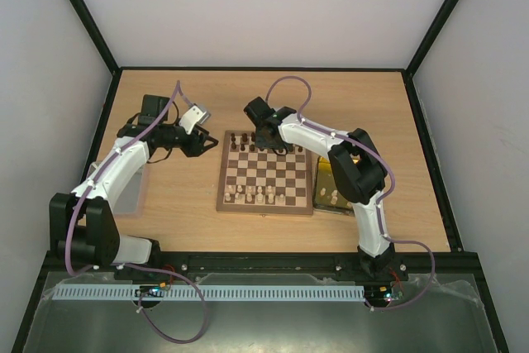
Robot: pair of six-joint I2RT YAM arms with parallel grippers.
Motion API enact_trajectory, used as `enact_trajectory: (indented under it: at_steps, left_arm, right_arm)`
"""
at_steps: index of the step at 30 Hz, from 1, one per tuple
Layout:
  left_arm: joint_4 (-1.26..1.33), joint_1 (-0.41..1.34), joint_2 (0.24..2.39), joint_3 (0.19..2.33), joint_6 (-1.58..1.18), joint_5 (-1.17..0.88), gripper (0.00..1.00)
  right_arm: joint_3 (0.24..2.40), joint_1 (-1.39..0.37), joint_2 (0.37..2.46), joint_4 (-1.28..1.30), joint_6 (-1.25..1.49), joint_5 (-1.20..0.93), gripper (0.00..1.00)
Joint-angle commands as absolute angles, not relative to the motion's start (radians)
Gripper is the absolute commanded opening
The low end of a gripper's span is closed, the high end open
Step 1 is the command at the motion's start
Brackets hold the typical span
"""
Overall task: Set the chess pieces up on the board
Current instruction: Move the chess piece to the center of the board.
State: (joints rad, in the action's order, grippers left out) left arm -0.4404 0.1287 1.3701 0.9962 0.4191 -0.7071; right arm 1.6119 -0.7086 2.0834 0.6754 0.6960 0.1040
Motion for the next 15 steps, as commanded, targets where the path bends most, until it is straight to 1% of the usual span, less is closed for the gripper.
enact_trajectory:
  at_steps: [1, 15]
  left_arm:
    - [-0.455, 0.122, 1.342, 0.989, 0.434, -0.732, 0.52]
    - [-0.459, 0.123, 1.344, 0.994, 0.434, -0.735, 0.52]
  right_arm:
    - [1.614, -0.705, 2.09, 0.681, 0.698, 0.134, 0.09]
    - [1.588, -0.705, 2.044, 0.691, 0.702, 0.133, 0.09]
